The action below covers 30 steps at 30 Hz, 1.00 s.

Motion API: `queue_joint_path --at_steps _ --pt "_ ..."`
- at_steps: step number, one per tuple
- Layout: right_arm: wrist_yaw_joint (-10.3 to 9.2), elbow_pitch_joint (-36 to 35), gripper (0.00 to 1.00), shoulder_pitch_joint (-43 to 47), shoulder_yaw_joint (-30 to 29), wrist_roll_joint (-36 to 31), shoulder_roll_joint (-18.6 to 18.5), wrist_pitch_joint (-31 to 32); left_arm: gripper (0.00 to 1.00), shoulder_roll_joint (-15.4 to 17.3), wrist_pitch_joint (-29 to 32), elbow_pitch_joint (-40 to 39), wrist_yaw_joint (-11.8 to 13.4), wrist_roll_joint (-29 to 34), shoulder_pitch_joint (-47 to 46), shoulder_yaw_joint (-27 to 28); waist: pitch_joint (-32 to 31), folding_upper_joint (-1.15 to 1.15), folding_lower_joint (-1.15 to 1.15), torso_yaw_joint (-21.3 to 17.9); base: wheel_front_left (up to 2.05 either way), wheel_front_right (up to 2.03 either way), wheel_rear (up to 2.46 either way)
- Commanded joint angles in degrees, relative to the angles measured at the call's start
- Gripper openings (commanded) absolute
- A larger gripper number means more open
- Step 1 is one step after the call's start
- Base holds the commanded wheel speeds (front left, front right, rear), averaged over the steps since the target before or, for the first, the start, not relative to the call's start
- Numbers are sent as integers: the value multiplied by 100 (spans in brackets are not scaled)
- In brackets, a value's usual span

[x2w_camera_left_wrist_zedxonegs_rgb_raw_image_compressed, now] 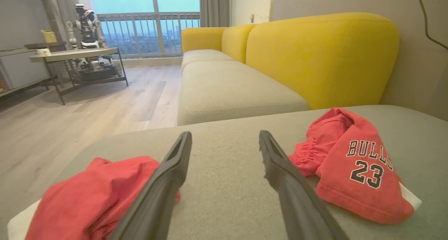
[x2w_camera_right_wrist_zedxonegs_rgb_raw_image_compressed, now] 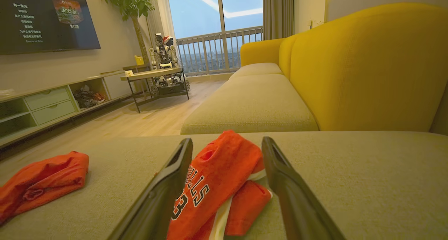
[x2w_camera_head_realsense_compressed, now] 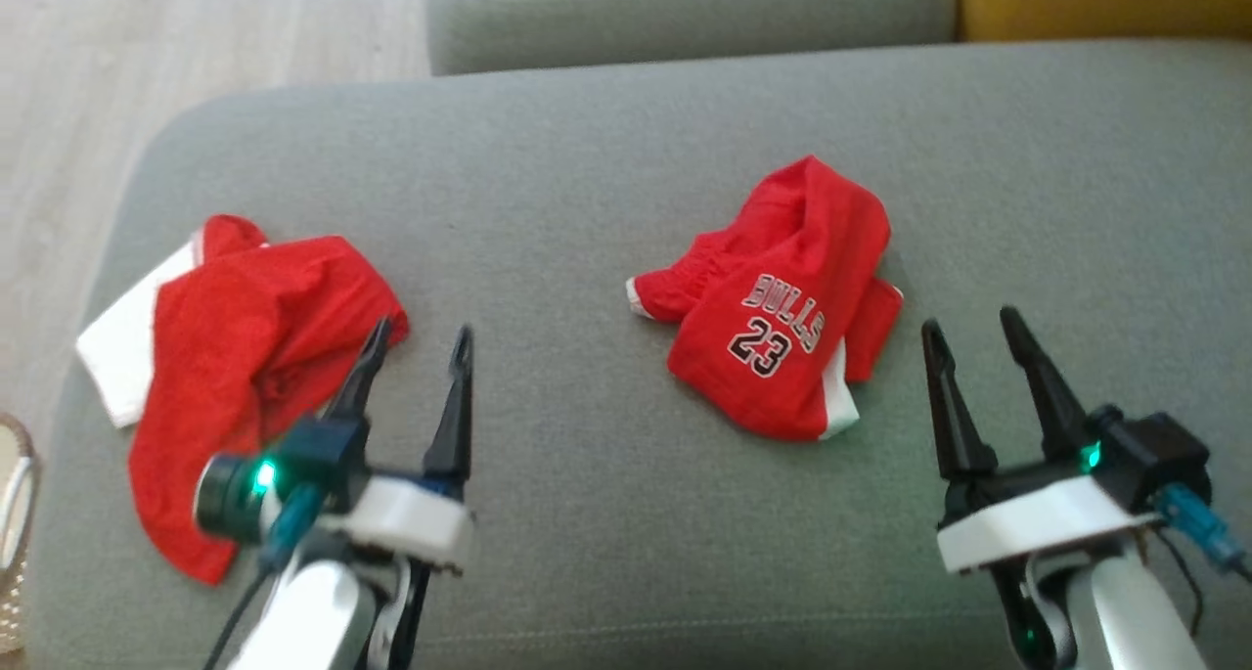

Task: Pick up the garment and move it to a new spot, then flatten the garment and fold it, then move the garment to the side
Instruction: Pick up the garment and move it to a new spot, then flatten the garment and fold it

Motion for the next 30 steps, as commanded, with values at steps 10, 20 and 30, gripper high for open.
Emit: queue_joint_path --at_steps 10,20,30 --pt "-1 16 100 193 77 -10 2 -52 100 -472 -34 -869 -118 558 761 994 -183 0 1 168 0 0 0" --pt "-1 330 100 53 236 67 2 43 100 -675 -35 -716 -480 882 800 1332 -92 0 1 158 0 0 0" --pt "-1 1684 100 -664 234 770 2 525 100 -908 -35 -552 -826 1112 628 1365 344 0 1 450 0 0 0"
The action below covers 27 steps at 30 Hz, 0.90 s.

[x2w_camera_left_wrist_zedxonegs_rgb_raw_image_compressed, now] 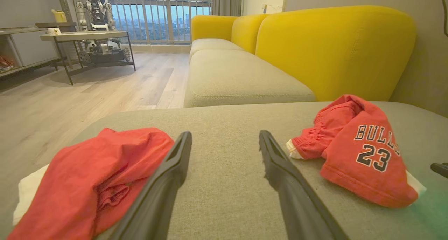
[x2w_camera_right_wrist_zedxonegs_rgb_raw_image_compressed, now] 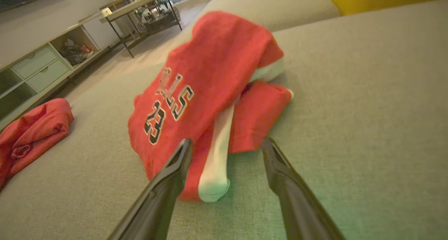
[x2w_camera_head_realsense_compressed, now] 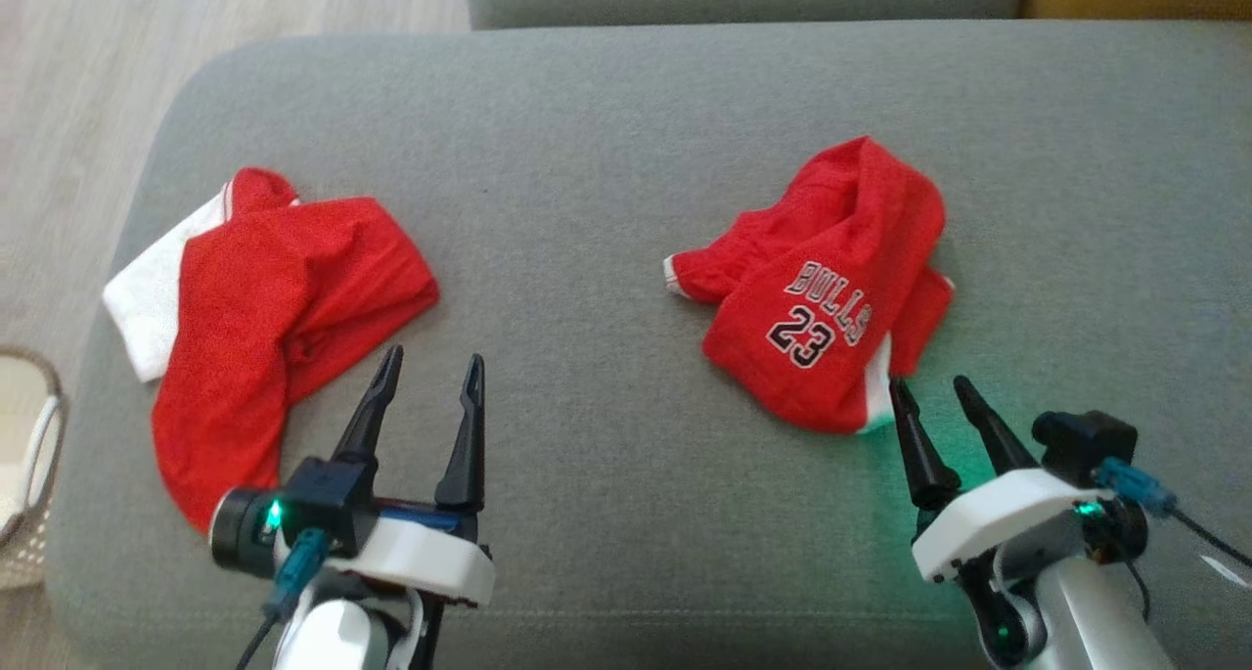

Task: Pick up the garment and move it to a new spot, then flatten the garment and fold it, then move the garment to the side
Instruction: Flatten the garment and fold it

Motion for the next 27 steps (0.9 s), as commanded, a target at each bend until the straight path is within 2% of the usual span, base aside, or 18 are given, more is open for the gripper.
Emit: queue_joint_path --at_steps 1,13,14,15,18,21,24,27 --pt "-1 -14 100 -269 109 141 -10 32 100 -15 -35 -157 -39 74 -311 211 90 0 -1 103 0 0 0" --pt "-1 1707 100 -922 338 853 -10 -212 100 -117 -35 -36 -174 161 -385 288 206 0 -1 407 0 0 0" --pt "-1 1809 84 -964 398 943 -10 -221 100 -122 -35 -30 -180 164 -384 289 199 0 -1 421 0 0 0" --pt "-1 1894 0 -1005 484 1005 -10 -230 100 -127 -35 -25 -184 168 -380 292 191 0 -1 430 0 0 0" --pt "-1 2084 0 -1102 672 1143 -10 -279 100 -138 -35 -13 -185 176 -367 310 163 0 -1 438 0 0 0" --pt "-1 2252 0 -1202 624 1144 -10 -381 100 -146 -35 8 -182 178 -344 344 97 0 -1 423 0 0 0" --pt "-1 2329 0 -1310 380 1027 -10 -476 100 -152 -35 32 -172 179 -307 375 -4 0 -1 388 0 0 0" --pt "-1 2225 0 -1458 -106 853 -10 -528 100 -157 -35 37 -166 175 -258 383 -124 0 -1 339 0 0 0"
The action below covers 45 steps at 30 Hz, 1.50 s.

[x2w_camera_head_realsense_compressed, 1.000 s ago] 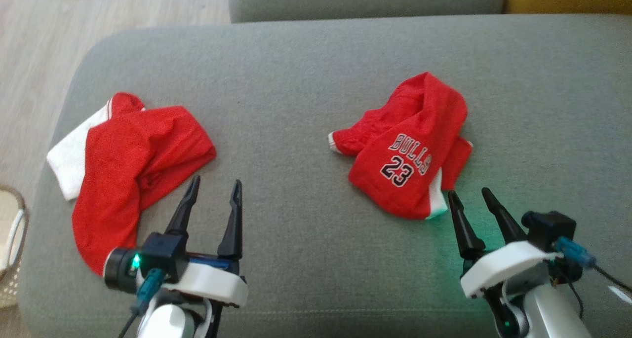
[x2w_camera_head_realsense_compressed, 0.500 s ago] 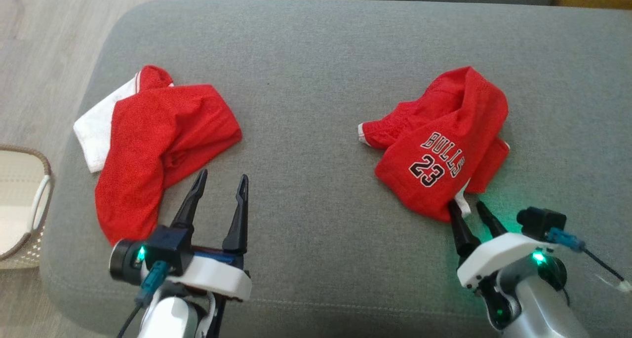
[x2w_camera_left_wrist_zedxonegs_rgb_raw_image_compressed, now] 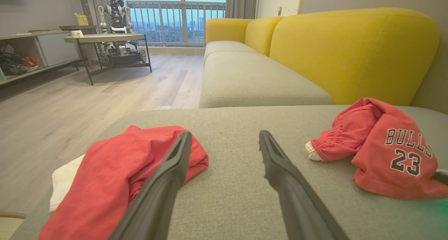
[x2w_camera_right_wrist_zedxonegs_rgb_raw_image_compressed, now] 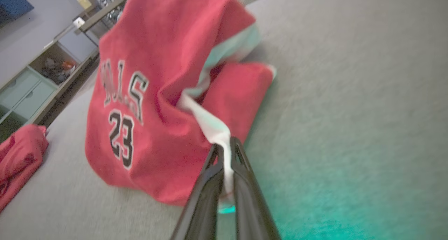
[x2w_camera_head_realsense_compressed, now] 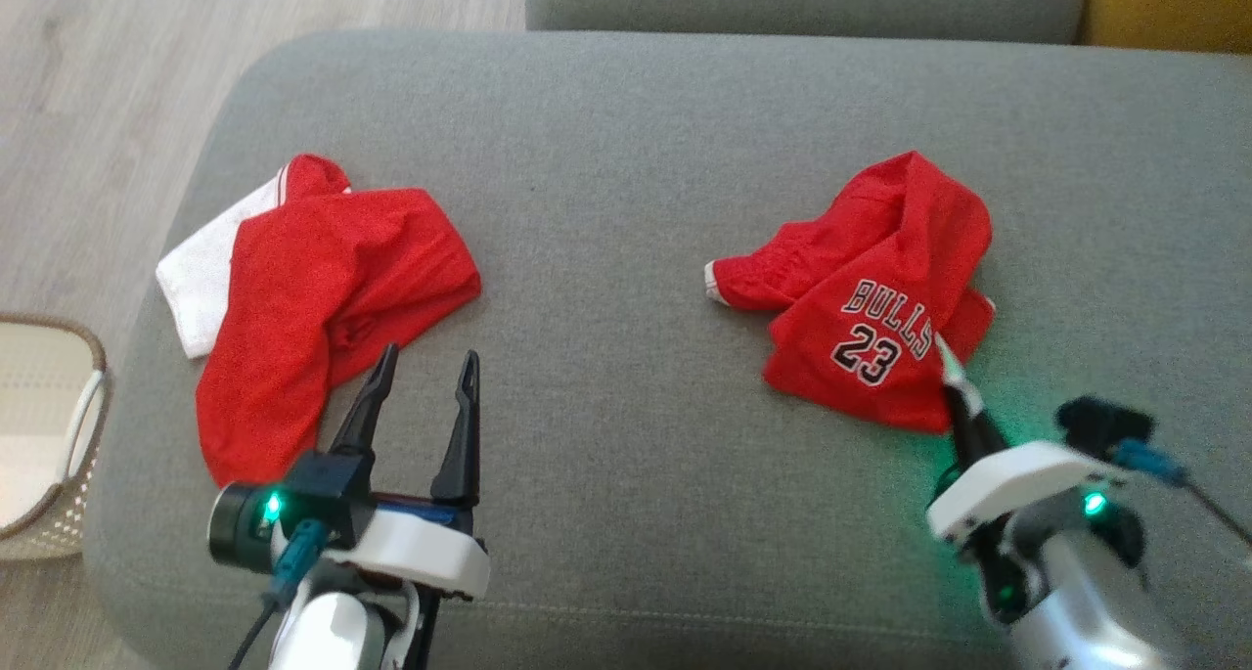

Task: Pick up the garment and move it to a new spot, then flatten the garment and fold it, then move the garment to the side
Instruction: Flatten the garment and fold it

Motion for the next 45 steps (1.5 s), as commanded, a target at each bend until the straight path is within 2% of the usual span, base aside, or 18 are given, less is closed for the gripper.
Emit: queue_joint_path --at_steps 1,6,7,11,17,22,24,28,34,41,45 --pt "-1 -272 0 -353 -82 -90 11 -98 100 -23 -35 -165 -12 34 -146 197 -103 0 0 -45 0 0 0" --pt "-1 -1028 0 -724 -1054 -776 9 64 100 -28 -35 -171 24 8 -16 193 -345 0 0 -117 0 0 0" --pt "-1 -1028 0 -724 -1054 -776 9 64 100 -28 -35 -171 24 8 -16 193 -345 0 0 -117 0 0 0" --pt "-1 -1968 0 -1094 -1625 -1404 -12 741 100 -31 -35 -183 45 -11 44 157 -469 0 0 -124 0 0 0" --pt "-1 -3077 0 -1663 -1956 -2135 -175 1627 100 -32 -35 -227 106 -93 60 95 -533 0 0 -85 0 0 0" --pt "-1 -3296 0 -2370 -2028 -2460 -483 2025 100 -33 -35 -282 144 -122 36 18 -482 0 0 -34 0 0 0" --pt "-1 -3110 0 -2858 -1927 -2607 -719 2101 100 -33 -35 -315 156 -150 -3 -28 -431 0 0 1 0 0 0" --pt "-1 -2756 0 -3373 -1610 -2801 -947 2021 100 -33 -35 -315 174 -185 -50 -107 -389 0 0 75 0 0 0" --pt "-1 -2453 0 -3641 -909 -2679 -878 1939 100 -33 -35 -289 218 -225 -60 -171 -384 0 0 236 0 0 0" --pt "-1 -3090 0 -3235 -194 -2107 -666 2336 100 -33 -35 -287 240 -210 0 -127 -404 0 0 358 0 0 0" --pt "-1 -3644 0 -3077 -68 -1860 -678 2680 100 -33 -35 -282 221 -188 13 -123 -368 0 0 372 0 0 0"
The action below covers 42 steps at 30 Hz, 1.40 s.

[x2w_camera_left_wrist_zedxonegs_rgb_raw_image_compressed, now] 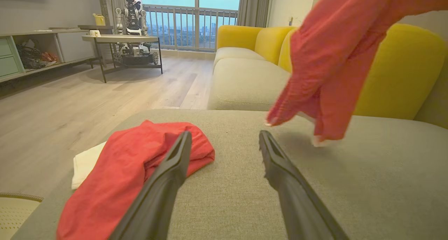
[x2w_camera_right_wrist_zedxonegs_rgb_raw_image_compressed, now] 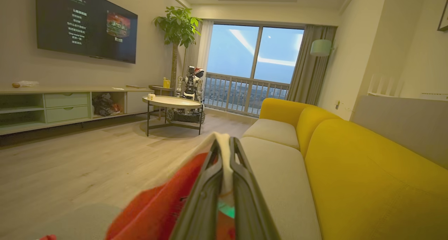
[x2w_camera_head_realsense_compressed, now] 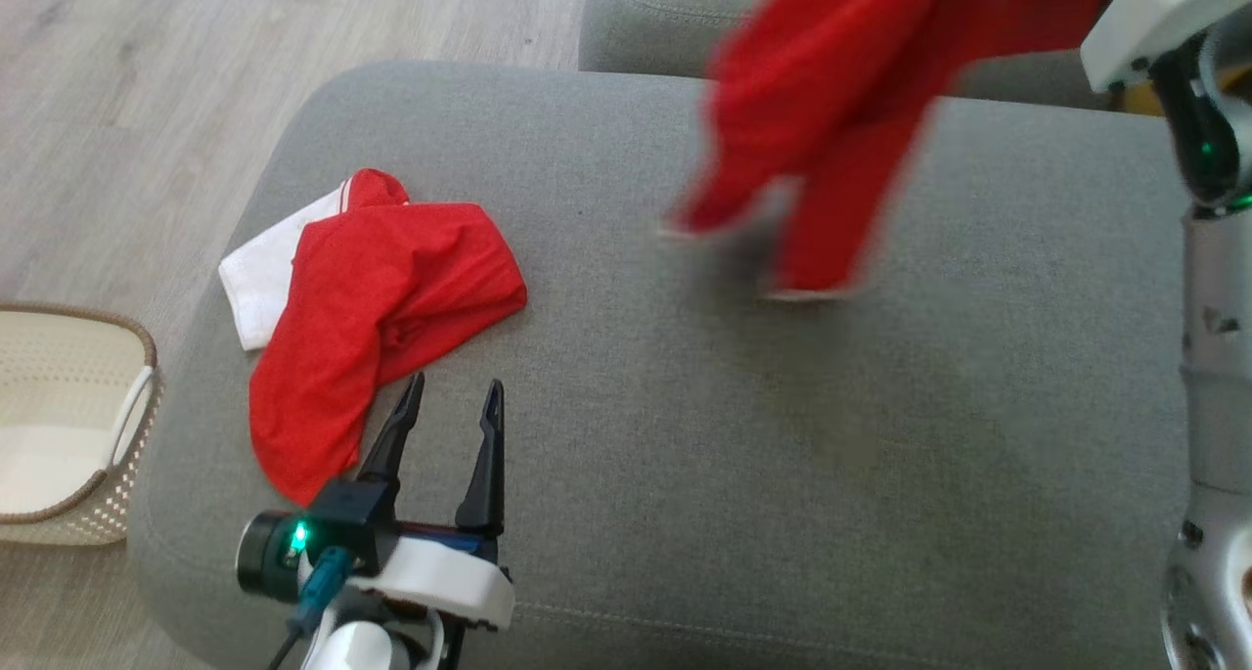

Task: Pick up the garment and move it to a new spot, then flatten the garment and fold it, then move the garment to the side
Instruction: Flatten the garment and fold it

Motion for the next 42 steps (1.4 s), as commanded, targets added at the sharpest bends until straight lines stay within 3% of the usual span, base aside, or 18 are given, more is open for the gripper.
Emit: queue_joint_path --at_steps 1,8,14,18,19,26,28,36,42 --pt "-1 -393 0 -164 51 51 39 109 100 -22 -35 -183 6 21 -237 205 37 0 0 0 0 0 0" --pt "-1 -619 0 -86 -245 -23 -16 336 100 -22 -35 -215 -1 -14 -362 80 249 0 0 56 0 0 0" --pt "-1 12 0 -64 -253 -108 -68 441 100 -22 -35 -213 -24 -39 -525 -5 551 0 0 171 0 0 0" --pt "-1 811 0 -109 -135 -224 -224 340 100 -22 -35 -225 -26 -87 -658 -89 746 0 0 285 0 0 0" --pt "-1 1274 0 -169 -101 -332 -330 192 100 -22 -35 -230 -19 -120 -720 -144 833 0 0 350 0 0 0" --pt "-1 2776 0 -559 -231 -793 -584 -564 100 -22 -35 -238 47 -255 -919 -331 1127 0 0 570 0 0 0" --pt "-1 3127 100 -670 -382 -1104 -704 -812 100 -22 -35 -240 68 -287 -968 -386 1187 0 0 623 0 0 0" --pt "-1 4112 100 -893 -821 -1763 -616 -1241 100 -23 -35 -185 149 -323 -1025 -424 1137 0 0 533 0 0 0" --pt "-1 4360 100 -967 -915 -1719 -294 -1751 100 -23 -35 -169 114 -240 -992 -292 833 0 0 177 0 0 0"
